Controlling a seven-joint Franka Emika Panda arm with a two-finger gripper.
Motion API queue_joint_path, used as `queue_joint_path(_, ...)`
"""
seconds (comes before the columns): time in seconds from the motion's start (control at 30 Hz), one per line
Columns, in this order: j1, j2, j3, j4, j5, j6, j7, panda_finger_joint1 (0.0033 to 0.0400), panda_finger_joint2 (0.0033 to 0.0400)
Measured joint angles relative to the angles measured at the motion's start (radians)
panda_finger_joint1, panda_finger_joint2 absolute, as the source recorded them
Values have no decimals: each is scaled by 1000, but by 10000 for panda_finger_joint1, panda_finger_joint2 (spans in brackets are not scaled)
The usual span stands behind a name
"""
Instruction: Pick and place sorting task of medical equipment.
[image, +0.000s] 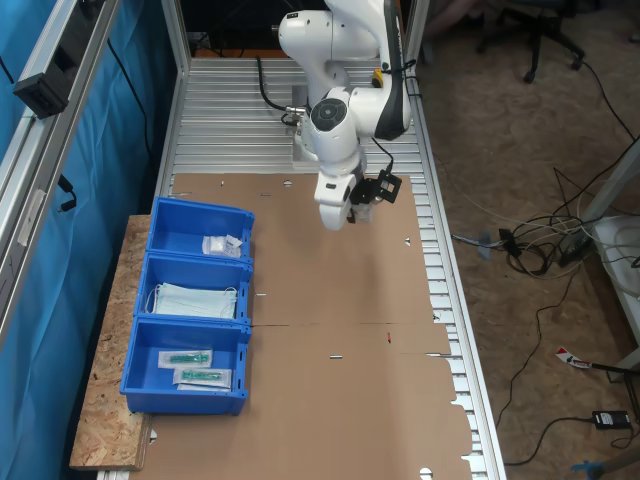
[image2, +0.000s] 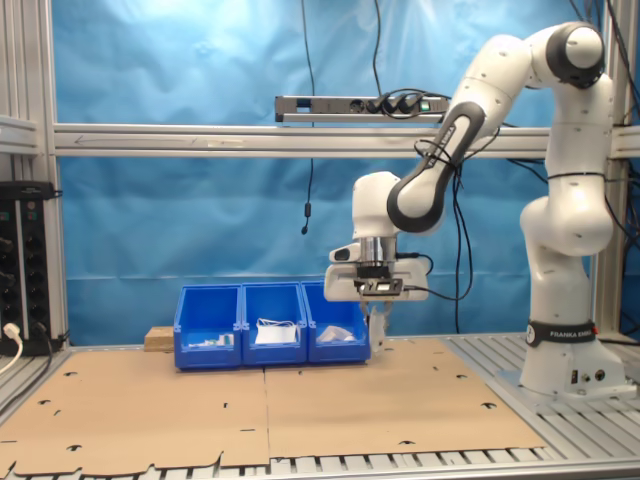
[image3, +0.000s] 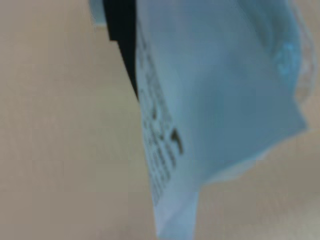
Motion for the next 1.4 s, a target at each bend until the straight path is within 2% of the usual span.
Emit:
queue_joint_path(0.1, -29, -51, -2, 22, -92, -56, 0, 56, 56)
queue_joint_path(0.13, -52, -82, -3, 39, -158, -89, 0, 56, 56)
queue_joint_path(0.33, -139, -156, -4, 105, -364, -165, 0, 56, 56)
queue_joint_path(0.37, -139, -156, -4, 105, -364, -165, 0, 56, 56)
queue_joint_path(0.53, -238, -183, 1, 172, -516, -208, 0, 56, 56)
queue_joint_path(0.67, -325, -184, 10, 219, -605, -232, 0, 56, 56)
queue_joint_path(0.8, -402, -174, 18, 251, -668, -251, 0, 56, 56)
queue_joint_path(1.0, -487, -128, 28, 290, -731, -266, 0, 56, 56)
queue_joint_path(1.17, -530, -62, 30, 321, -764, -263, 0, 56, 56)
queue_joint_path(1.4, -560, 69, 31, 368, -794, -219, 0, 57, 57)
